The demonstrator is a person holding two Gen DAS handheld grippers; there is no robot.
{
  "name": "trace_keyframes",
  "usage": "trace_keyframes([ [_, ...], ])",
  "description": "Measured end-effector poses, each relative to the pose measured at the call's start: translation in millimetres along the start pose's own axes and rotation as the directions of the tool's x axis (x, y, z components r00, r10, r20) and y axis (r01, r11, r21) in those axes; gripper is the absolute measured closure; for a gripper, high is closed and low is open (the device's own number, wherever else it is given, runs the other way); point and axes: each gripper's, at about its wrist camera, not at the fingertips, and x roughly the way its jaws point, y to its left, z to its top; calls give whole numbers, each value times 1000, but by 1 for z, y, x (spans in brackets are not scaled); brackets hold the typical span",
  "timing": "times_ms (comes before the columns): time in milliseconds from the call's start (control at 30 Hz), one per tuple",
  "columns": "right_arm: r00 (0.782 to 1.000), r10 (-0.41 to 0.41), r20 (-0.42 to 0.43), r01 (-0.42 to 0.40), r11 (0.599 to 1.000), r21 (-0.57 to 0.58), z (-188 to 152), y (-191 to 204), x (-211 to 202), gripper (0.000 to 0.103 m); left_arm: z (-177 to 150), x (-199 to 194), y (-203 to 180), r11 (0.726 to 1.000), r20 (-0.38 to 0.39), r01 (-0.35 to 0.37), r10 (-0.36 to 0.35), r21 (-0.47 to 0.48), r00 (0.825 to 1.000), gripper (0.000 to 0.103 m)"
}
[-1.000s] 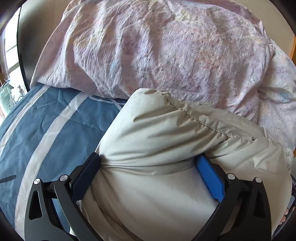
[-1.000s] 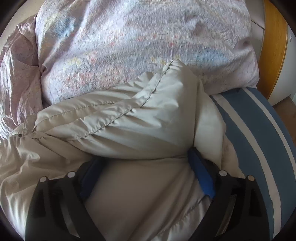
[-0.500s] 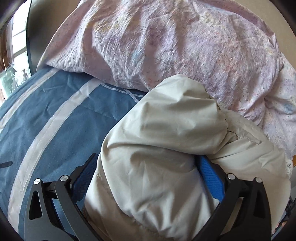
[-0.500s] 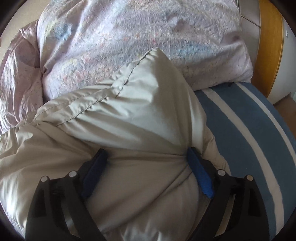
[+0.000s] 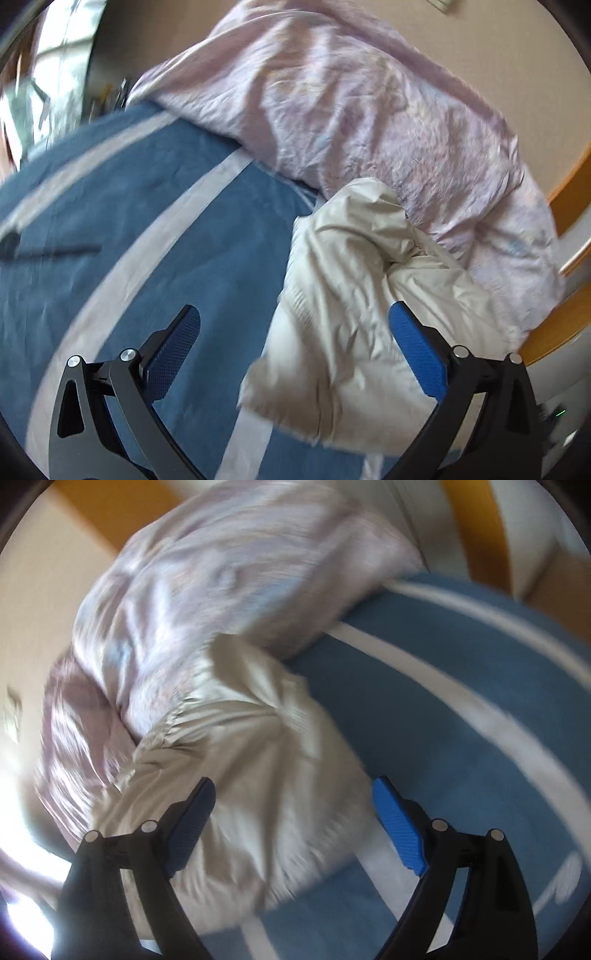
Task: Fold large clothes
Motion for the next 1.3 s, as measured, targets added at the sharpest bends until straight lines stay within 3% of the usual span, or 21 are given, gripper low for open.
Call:
trace_keyframes([
  [133,991,86,-105,-66,981,180,-9,-26,17,17,-23,3,39,967,-100,106,-132,-231,986,1],
  [200,984,131,-123,-102,971,217,-18,-25,23,20,-34,6,43,947,-109,141,-179,-289,978,1],
  [400,970,196,-144,-154,954,259,-29,-13,38,28,-49,9,22,915,-84,215,-257,-340,963,2],
  [467,970,204,-135,-163,951,263,-30,-10,41,28,-53,13,16,907,-83,222,-268,-357,960,11],
  [533,971,206,-121,-169,950,261,-30,-7,43,29,-56,21,13,890,-83,225,-279,-397,957,14],
  [600,973,201,-110,-167,951,259,-30,-6,44,36,-59,24,14,875,-66,224,-277,-430,958,18],
  [633,975,198,-103,-166,953,255,-30,-5,45,40,-59,26,15,862,-52,227,-280,-453,959,22],
  [700,975,204,-83,-180,956,233,-30,1,44,61,-61,28,20,841,-40,224,-279,-492,960,38],
  [767,976,210,-56,-196,962,191,-31,6,32,72,-60,30,25,827,-34,230,-287,-513,957,68],
  [800,976,213,-48,-202,963,177,-31,9,29,75,-58,29,26,823,-28,254,-311,-508,950,74],
  [867,974,225,-29,-219,966,136,-32,18,18,79,-53,19,22,838,-14,281,-325,-467,946,85],
  [1100,967,248,-52,-248,969,24,-53,32,-18,81,-45,-33,26,860,35,338,-351,-383,936,87],
  [1300,965,237,-112,-242,970,-30,-83,18,-46,81,-66,-63,57,857,12,331,-355,-396,935,87],
])
